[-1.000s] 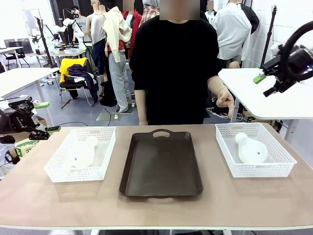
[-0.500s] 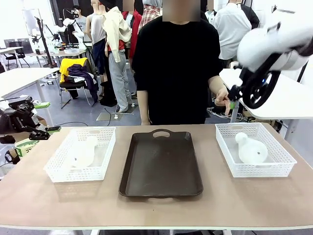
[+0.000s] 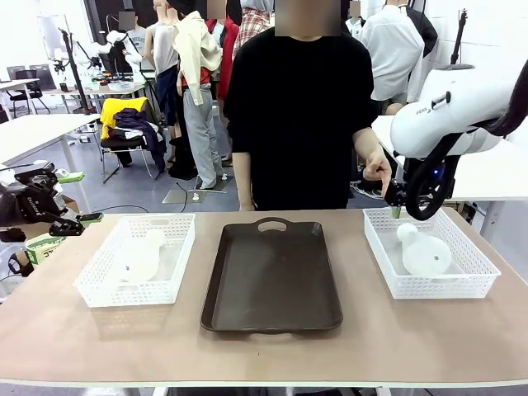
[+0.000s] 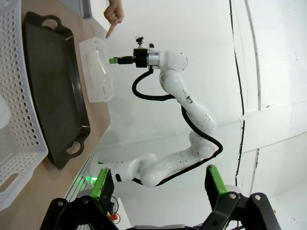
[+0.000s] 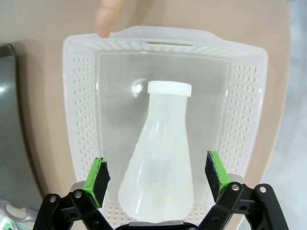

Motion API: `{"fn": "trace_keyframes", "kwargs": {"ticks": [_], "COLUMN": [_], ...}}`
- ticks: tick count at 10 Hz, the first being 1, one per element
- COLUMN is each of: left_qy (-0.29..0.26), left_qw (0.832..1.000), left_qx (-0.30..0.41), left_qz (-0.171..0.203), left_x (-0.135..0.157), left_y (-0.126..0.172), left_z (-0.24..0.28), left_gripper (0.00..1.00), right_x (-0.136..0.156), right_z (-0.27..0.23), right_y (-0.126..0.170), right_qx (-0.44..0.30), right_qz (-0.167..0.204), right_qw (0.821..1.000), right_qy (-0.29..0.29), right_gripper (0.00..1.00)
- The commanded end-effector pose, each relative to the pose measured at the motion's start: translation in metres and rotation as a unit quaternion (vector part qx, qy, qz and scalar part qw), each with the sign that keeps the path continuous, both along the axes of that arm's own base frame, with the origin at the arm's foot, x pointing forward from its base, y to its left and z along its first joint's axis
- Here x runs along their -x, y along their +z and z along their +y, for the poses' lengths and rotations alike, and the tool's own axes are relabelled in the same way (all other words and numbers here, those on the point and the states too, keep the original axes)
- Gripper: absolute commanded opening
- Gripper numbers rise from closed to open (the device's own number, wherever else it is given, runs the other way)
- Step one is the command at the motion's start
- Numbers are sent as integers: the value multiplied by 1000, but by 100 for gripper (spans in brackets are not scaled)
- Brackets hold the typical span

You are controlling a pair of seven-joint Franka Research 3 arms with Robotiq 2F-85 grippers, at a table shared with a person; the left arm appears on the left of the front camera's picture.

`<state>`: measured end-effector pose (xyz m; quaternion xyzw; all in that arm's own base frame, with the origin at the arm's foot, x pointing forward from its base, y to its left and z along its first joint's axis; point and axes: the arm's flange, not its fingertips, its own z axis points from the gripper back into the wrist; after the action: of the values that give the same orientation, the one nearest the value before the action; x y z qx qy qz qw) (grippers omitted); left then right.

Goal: Prepare the laboratory tools.
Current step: Pick up the Big flask that the person points to.

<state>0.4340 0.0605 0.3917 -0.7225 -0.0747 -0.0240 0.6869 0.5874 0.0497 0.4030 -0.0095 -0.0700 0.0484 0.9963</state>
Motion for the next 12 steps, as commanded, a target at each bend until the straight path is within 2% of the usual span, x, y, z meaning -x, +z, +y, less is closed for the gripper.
{"fn": "trace_keyframes", "kwargs": {"ticks": [1,4,8,11,12], "left_qy": [1,1,1,1,1], "left_qw": [1000,1000,1000,1000,1000], "left_qx": [0,0,0,0,0], "left_qz": [-3,-3,-3,-3,-3], "left_x": [0,0,0,0,0], "left_y": [1,1,1,1,1], "left_z": [1,1,1,1,1], "left_gripper": [100,100,100,100,100], "right_x": [-22,-39,-59,-63,-64], "right_z": [5,9,4,-5,-7], "right_y": [-8,-27,-45,-53,-56], "right_qx": [16,22,18,15,5], "right_qz": [28,32,62,69,78], "right_qw": [999,997,991,989,991], "right_qy": [-28,-66,-116,-129,-113], "right_gripper": [100,100,100,100,100]}}
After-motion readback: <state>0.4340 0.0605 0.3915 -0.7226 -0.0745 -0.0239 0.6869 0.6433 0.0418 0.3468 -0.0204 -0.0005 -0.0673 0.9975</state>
